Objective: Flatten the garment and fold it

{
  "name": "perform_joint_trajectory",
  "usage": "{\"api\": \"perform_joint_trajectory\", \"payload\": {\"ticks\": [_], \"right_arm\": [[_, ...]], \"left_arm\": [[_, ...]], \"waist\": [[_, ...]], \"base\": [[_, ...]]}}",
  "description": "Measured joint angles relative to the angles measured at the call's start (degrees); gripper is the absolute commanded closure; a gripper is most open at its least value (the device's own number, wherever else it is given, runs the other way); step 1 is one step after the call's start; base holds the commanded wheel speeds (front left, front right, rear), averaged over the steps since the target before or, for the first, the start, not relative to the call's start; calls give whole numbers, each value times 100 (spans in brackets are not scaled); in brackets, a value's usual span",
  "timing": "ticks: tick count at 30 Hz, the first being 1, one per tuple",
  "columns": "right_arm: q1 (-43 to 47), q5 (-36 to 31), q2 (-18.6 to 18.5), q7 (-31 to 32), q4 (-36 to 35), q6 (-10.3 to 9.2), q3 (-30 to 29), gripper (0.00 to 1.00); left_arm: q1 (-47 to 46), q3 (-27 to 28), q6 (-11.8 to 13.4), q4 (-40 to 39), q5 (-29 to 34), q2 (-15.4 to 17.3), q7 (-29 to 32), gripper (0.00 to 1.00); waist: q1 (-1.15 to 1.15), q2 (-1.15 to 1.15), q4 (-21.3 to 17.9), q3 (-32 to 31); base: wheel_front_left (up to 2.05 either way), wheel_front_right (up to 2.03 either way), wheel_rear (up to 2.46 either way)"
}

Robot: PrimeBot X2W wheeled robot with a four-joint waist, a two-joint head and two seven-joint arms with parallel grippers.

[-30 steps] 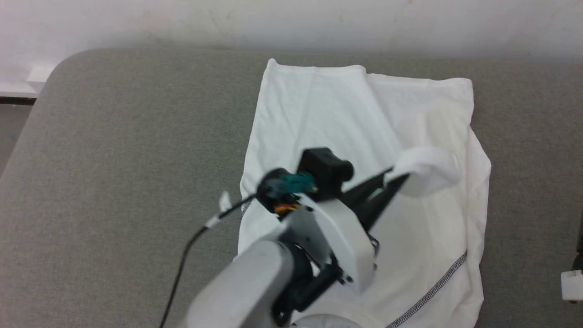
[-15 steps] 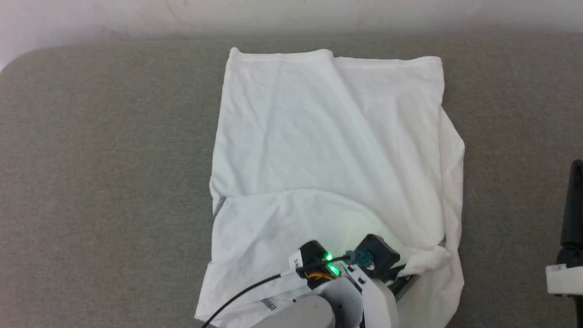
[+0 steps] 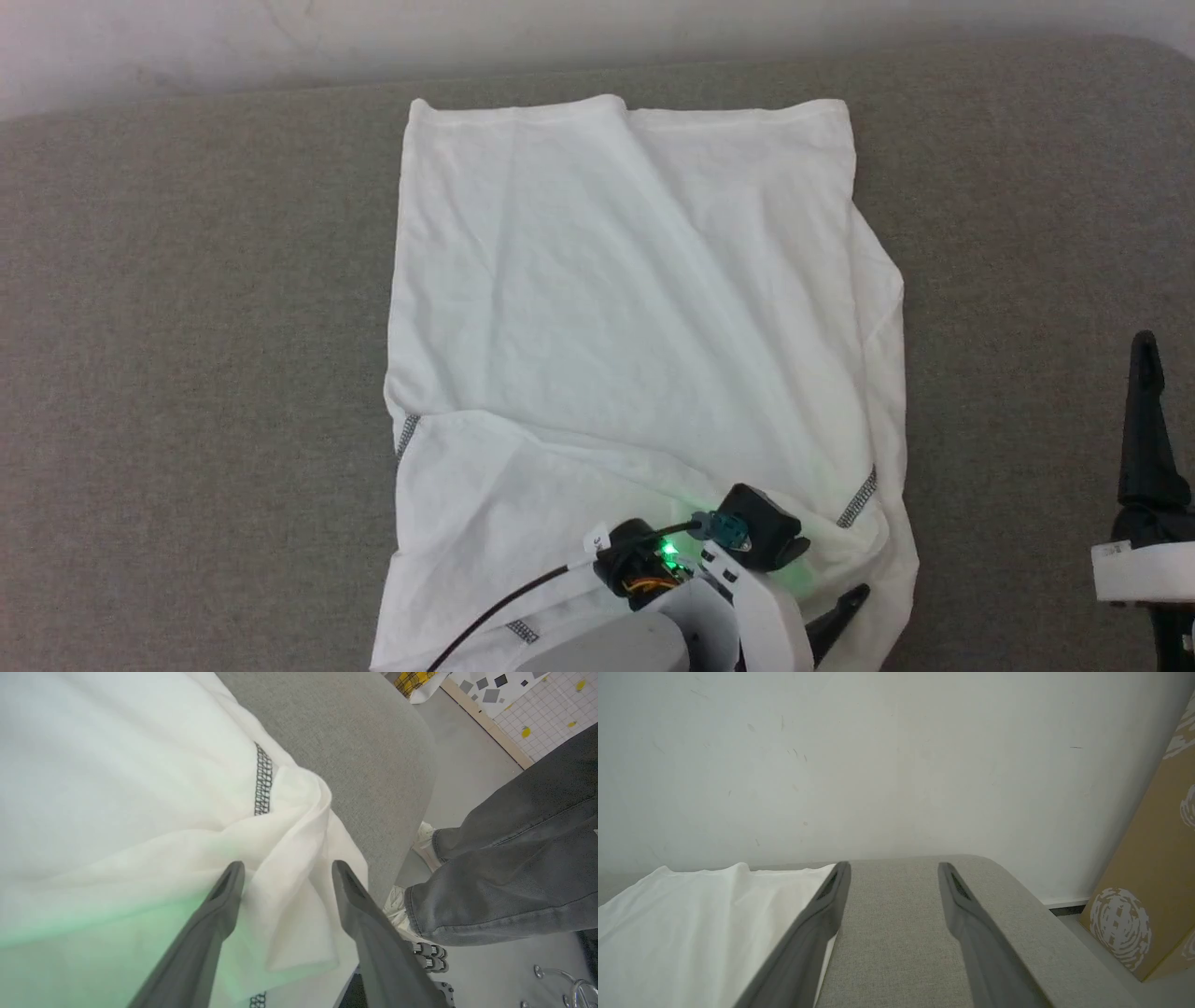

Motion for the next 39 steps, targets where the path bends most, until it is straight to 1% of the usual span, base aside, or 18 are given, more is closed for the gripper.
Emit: {"api": "perform_joint_trajectory", "payload": {"ticks": [5, 8, 9, 11, 13, 15, 17, 21, 25, 29, 31, 34, 36, 38, 39], "right_arm": [[5, -16, -1, 16, -9, 0, -68, 0], [22, -16, -1, 56, -23, 0, -100, 0], [32, -16, -1, 56, -31, 0, -115, 0], [45, -14, -2, 56, -37, 0, -124, 0], [46, -7, -1, 56, -38, 0, -107, 0], [46, -3, -2, 56, -38, 0, -63, 0], [46, 12, -1, 56, -38, 0, 1, 0], [46, 37, -1, 49, -22, 0, 73, 0], [52, 49, -2, 38, 23, 0, 140, 0], [62, 89, -1, 27, 79, 0, 246, 0], [76, 96, -1, -5, 112, 0, 298, 0], [108, 151, 0, -23, 198, 0, 404, 0], [141, 181, 0, -66, 269, 0, 460, 0], [170, 210, -1, -105, 352, 0, 494, 0], [182, 236, 0, -122, 391, 0, 508, 0]], "left_arm": [[-166, -54, -7, -320, -720, -1, -44, 0], [-324, 133, -1, -600, -1085, -5, -201, 0], [-387, 227, 12, -689, -1136, -9, -328, 0], [-528, 505, 131, -817, -1127, -12, -706, 0], [-664, 789, 266, -976, -988, 87, -1138, 0], [-740, 1051, 425, -1166, -786, 349, -1515, 0], [-757, 1359, 638, -1415, -547, 750, -1744, 0], [-530, 2254, 1111, -2126, -222, 1568, -1911, 0], [240, 3228, 1430, -2918, 91, 2171, -1916, 0], [1229, 4035, 1578, -3537, 555, 2561, -1916, 0], [1749, 4458, 1660, -3816, 790, 2593, -1916, 0], [2511, 4956, 1696, -4206, 1220, 2540, -1916, 0], [2970, 5243, 1633, -4389, 1493, 2408, -1916, 0], [3379, 5420, 1473, -4477, 1758, 2280, -1916, 0], [3559, 5514, 1410, -4501, 1805, 2151, -1916, 0]], "waist": [[0, 0, 127, -121], [0, 0, 228, -205], [0, 0, 265, -231], [0, 0, 340, -281], [-1, 0, 411, -321], [0, 0, 467, -353], [0, 0, 504, -373], [0, 0, 525, -373], [-1, 0, 542, -369], [0, 0, 539, -363], [0, 0, 535, -363], [0, 0, 538, -360], [-1, 0, 548, -353], [0, 0, 565, -348], [0, 0, 573, -345]], "base": [[0, 0, 0], [0, 0, 0], [0, 0, 0], [0, 0, 0], [0, 0, 0], [0, 0, 0], [0, 0, 0], [0, 0, 0], [0, 0, 0], [0, 0, 0], [0, 0, 0], [0, 0, 0], [0, 0, 0], [0, 0, 0], [0, 0, 0]]}}
